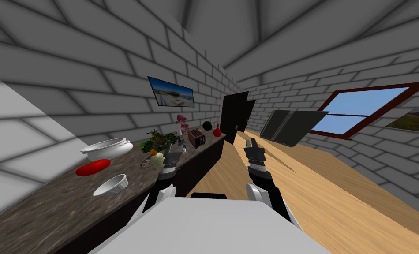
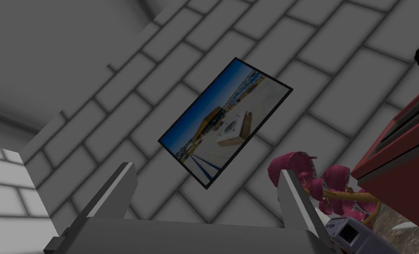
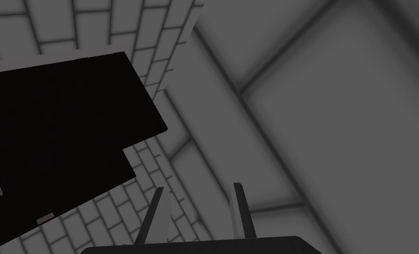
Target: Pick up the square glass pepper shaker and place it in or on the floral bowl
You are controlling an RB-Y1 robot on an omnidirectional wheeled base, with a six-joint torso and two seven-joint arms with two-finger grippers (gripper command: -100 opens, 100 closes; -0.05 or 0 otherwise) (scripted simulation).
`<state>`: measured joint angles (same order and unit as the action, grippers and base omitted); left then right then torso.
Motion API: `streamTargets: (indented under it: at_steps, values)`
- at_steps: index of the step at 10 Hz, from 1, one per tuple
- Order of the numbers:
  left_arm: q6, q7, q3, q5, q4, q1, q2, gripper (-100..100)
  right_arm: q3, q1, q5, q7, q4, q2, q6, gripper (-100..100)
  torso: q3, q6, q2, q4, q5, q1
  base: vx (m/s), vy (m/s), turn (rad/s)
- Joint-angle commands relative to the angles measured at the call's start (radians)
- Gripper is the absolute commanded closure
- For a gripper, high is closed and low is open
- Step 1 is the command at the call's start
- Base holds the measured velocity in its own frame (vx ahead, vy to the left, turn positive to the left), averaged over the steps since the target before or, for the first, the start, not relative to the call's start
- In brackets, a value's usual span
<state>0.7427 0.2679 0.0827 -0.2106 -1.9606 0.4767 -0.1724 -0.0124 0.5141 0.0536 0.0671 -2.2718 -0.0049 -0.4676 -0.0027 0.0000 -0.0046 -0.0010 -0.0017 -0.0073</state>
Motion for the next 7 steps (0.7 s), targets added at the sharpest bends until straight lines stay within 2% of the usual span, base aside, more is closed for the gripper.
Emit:
streamTargets:
  at_steps: [1,4,5,7]
  values:
    - [0.011,0.028,0.007,-0.031,0.045,0.006,-0.002,-100,0.0,0.0,0.0,0.0,0.0,0.0,0.0,0,0.0,0.0,0.0,0.0,0.0,0.0,0.053,-0.12,0.088]
    - [0.038,0.087,0.006,-0.096,0.138,0.005,-0.009,-100,0.0,0.0,0.0,0.0,0.0,0.0,0.0,0,0.0,0.0,0.0,0.0,0.0,0.002,0.07,-0.096,0.08]
    - [0.038,0.087,0.006,-0.096,0.143,0.005,-0.009,-100,0.0,0.0,0.0,0.0,0.0,0.0,0.0,0,-0.001,0.0,-0.001,0.0,0.0,0.001,0.055,-0.081,0.023]
    - [0.05,0.126,0.001,-0.139,0.205,0.002,-0.01,-100,0.0,0.0,0.0,0.0,0.0,0.0,0.0,0,0.0,0.0,0.0,0.0,0.001,0.004,0.052,-0.066,0.05]
